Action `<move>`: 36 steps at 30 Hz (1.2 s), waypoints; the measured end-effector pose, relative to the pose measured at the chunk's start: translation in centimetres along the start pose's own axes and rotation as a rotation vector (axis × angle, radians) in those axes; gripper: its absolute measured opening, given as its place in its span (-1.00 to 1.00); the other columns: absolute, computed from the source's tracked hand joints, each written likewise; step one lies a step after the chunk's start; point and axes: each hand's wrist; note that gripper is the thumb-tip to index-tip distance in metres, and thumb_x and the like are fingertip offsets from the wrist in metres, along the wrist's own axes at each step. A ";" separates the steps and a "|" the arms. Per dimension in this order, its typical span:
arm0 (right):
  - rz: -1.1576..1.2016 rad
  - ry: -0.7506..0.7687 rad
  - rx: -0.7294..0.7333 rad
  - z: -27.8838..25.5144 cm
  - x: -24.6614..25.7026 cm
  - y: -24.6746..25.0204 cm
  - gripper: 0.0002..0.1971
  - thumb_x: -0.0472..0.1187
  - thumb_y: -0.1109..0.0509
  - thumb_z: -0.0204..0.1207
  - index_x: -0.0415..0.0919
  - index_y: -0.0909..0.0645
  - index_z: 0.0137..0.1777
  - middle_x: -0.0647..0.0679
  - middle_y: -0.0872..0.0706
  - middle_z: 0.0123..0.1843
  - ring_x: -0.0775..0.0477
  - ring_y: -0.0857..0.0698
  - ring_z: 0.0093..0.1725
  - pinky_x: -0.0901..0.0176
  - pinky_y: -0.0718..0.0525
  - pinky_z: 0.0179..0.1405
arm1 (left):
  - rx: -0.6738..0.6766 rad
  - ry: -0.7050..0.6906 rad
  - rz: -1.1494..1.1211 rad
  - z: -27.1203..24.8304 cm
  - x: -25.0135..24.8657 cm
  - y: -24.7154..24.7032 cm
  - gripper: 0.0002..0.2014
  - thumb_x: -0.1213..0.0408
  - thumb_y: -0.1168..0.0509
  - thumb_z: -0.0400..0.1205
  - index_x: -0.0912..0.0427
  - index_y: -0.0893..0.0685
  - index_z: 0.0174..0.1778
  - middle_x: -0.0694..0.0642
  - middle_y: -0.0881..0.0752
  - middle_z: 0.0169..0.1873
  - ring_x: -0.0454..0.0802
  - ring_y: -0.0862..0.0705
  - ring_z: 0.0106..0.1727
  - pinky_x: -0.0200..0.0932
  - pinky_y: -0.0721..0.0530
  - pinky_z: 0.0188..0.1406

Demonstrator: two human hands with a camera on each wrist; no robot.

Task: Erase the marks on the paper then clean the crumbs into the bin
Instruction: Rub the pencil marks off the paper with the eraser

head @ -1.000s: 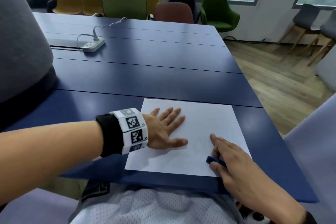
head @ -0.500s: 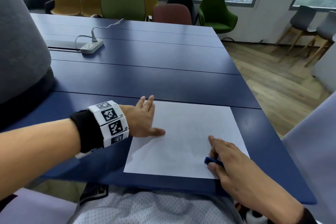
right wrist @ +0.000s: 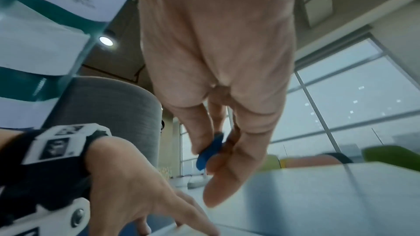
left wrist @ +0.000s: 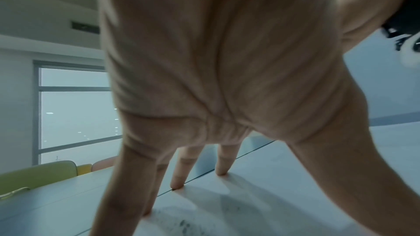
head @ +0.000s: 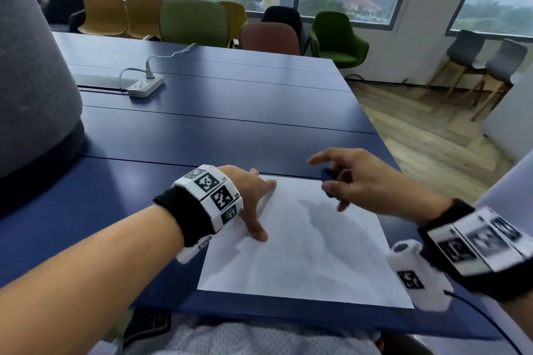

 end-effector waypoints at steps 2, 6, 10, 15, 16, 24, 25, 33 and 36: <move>0.131 -0.036 -0.004 2.4 -0.4 -0.4 -0.83 -0.45 -0.39 0.52 -0.30 -0.68 0.08 -0.20 -0.72 -0.29 -0.09 -0.74 -0.33 -0.04 -0.84 -0.17 | -0.022 -0.005 -0.012 0.1 0.2 -0.2 0.22 -0.46 -0.50 0.20 -0.21 0.01 0.70 0.10 -0.22 0.65 0.20 -0.43 0.53 0.03 -0.52 0.09; 0.213 -0.068 -0.021 6.2 -1.5 -2.3 -0.85 -0.41 -0.53 0.44 -0.53 -0.65 -0.13 -0.31 -0.81 -0.26 -0.19 -0.80 -0.27 -0.07 -0.84 -0.14 | -0.067 -0.024 -0.050 0.3 0.6 -0.6 0.18 -0.46 -0.52 0.14 -0.22 -0.12 0.64 0.04 -0.40 0.46 0.17 -0.43 0.45 0.08 -0.57 0.08; 0.083 -0.031 0.000 8.6 -2.5 -4.3 -0.83 -0.36 -0.59 0.37 -0.44 -0.66 -0.16 -0.28 -0.82 -0.27 -0.12 -0.77 -0.36 0.08 -0.80 -0.28 | -0.098 -0.038 -0.063 0.2 0.8 -0.9 0.14 -0.46 -0.50 0.16 -0.25 -0.14 0.63 0.02 -0.37 0.51 0.17 -0.39 0.47 0.12 -0.57 0.25; -0.211 0.082 0.071 9.9 -2.8 -5.0 -0.92 -0.25 -0.56 0.41 -0.22 -0.77 -0.12 0.14 -0.69 -0.42 0.37 -0.62 -0.46 0.58 -0.48 -0.43 | -0.097 -0.058 -0.048 0.2 0.8 -1.1 0.21 -0.46 -0.51 0.15 -0.24 -0.05 0.67 0.01 -0.19 0.67 0.24 -0.28 0.58 0.14 -0.48 0.37; -0.219 0.085 0.074 10.1 -2.8 -4.9 -0.94 -0.26 -0.55 0.43 -0.23 -0.77 -0.13 0.18 -0.66 -0.45 0.41 -0.61 -0.49 0.60 -0.47 -0.46 | -0.089 -0.058 -0.043 0.2 0.7 -1.1 0.25 -0.46 -0.51 0.14 -0.22 -0.01 0.69 0.00 -0.12 0.70 0.26 -0.22 0.62 0.15 -0.45 0.41; -0.300 0.104 0.215 9.4 -2.6 -4.4 -0.92 -0.18 -0.58 0.39 -0.12 -0.73 -0.21 0.07 -0.70 -0.37 0.27 -0.62 -0.46 0.31 -0.62 -0.33 | -0.073 -0.065 -0.012 -0.1 0.5 -1.1 0.28 -0.47 -0.50 0.16 -0.12 0.01 0.71 -0.05 0.00 0.73 0.30 -0.20 0.63 0.19 -0.43 0.47; -0.316 0.108 0.208 9.7 -2.5 -4.4 -0.93 -0.18 -0.58 0.40 -0.13 -0.74 -0.19 0.07 -0.70 -0.36 0.26 -0.63 -0.43 0.32 -0.61 -0.34 | -0.075 -0.070 -0.012 -0.1 0.5 -1.1 0.28 -0.46 -0.50 0.17 -0.11 0.01 0.71 -0.07 0.00 0.73 0.30 -0.21 0.62 0.19 -0.44 0.47; -0.306 0.136 0.278 9.0 -2.3 -4.9 -0.92 -0.19 -0.54 0.42 -0.12 -0.69 -0.21 0.13 -0.64 -0.38 0.20 -0.58 -0.41 0.40 -0.53 -0.41 | -0.091 -0.088 -0.031 -0.2 0.5 -1.0 0.25 -0.45 -0.51 0.18 -0.13 -0.03 0.70 -0.19 0.01 0.71 0.27 -0.27 0.58 0.10 -0.49 0.39; -0.339 0.099 0.263 9.4 -2.3 -4.4 -0.92 -0.16 -0.53 0.44 -0.09 -0.68 -0.20 0.12 -0.63 -0.36 0.17 -0.59 -0.36 0.31 -0.54 -0.35 | -0.082 -0.091 -0.027 -0.3 0.5 -1.0 0.27 -0.45 -0.51 0.18 -0.10 0.00 0.71 -0.20 0.02 0.72 0.29 -0.25 0.60 0.10 -0.46 0.43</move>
Point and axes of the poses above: each hand's wrist, its own z-axis towards the middle knuckle, its own y-axis out of the back of the hand, x = y × z
